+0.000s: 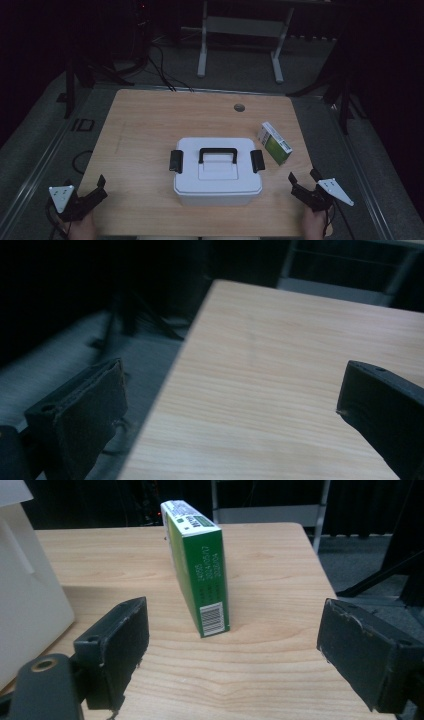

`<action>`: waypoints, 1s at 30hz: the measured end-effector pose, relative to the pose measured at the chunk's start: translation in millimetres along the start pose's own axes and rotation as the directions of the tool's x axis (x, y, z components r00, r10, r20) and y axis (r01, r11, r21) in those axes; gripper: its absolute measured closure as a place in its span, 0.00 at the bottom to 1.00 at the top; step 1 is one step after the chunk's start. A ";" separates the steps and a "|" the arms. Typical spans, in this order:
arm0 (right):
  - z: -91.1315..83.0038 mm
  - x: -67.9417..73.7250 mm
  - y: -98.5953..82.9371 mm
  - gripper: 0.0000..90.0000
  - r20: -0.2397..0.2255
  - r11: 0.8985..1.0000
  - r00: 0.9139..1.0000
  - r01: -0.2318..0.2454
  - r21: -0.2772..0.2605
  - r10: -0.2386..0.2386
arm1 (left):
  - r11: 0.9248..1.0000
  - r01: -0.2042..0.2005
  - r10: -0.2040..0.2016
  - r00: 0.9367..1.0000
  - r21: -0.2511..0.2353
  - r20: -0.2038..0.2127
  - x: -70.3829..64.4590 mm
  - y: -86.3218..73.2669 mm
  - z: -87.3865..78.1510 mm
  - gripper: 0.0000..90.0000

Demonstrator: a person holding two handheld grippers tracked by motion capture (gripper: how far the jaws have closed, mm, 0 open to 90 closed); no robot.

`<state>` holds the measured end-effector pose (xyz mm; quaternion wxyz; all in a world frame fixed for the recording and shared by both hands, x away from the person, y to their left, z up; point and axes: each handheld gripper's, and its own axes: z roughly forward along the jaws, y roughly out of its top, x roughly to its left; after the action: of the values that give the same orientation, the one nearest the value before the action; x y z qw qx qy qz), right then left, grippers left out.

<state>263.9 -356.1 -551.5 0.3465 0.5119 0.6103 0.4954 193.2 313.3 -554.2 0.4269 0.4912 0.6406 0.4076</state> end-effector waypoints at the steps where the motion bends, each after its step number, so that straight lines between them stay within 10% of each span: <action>1: 0.0 0.0 0.0 0.14 0.000 1.000 1.000 0.000 0.000 0.000 | 1.000 0.014 -0.014 0.999 0.008 0.042 3.3 0.0 1.4 0.00; 6: -0.5 0.7 1.3 0.14 -0.026 1.000 1.000 -0.003 0.000 0.003 | 0.995 0.004 -0.021 0.985 0.101 0.171 19.5 2.9 9.5 0.00; 11: 0.3 0.8 2.3 0.14 -0.034 1.000 0.999 -0.005 0.007 0.006 | 0.988 -0.051 0.021 0.979 0.143 0.203 27.3 1.1 11.1 0.00; 21: 1.2 1.6 3.1 0.14 -0.045 1.000 0.999 -0.005 0.019 0.006 | 0.944 -0.247 0.128 0.886 0.218 0.447 34.3 3.9 16.6 0.00; 25: 1.4 1.6 3.3 0.14 -0.048 1.000 0.999 -0.006 0.021 0.007 | 0.921 -0.314 0.174 0.860 0.229 0.479 32.9 5.1 15.5 0.00; 26: 1.5 1.7 3.3 0.14 -0.049 1.000 0.999 -0.006 0.022 0.007 | 0.898 -0.374 0.209 0.828 0.234 0.520 30.6 7.6 14.9 0.00; 30: 2.4 1.9 3.5 0.14 -0.051 1.000 0.999 -0.001 0.029 0.003 | 0.856 -0.465 0.267 0.771 0.225 0.579 24.0 12.0 14.5 0.00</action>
<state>266.7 -353.7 -548.7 0.3228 0.5047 0.6256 0.4997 206.7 340.4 -550.9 0.4004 0.7697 0.4506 0.2102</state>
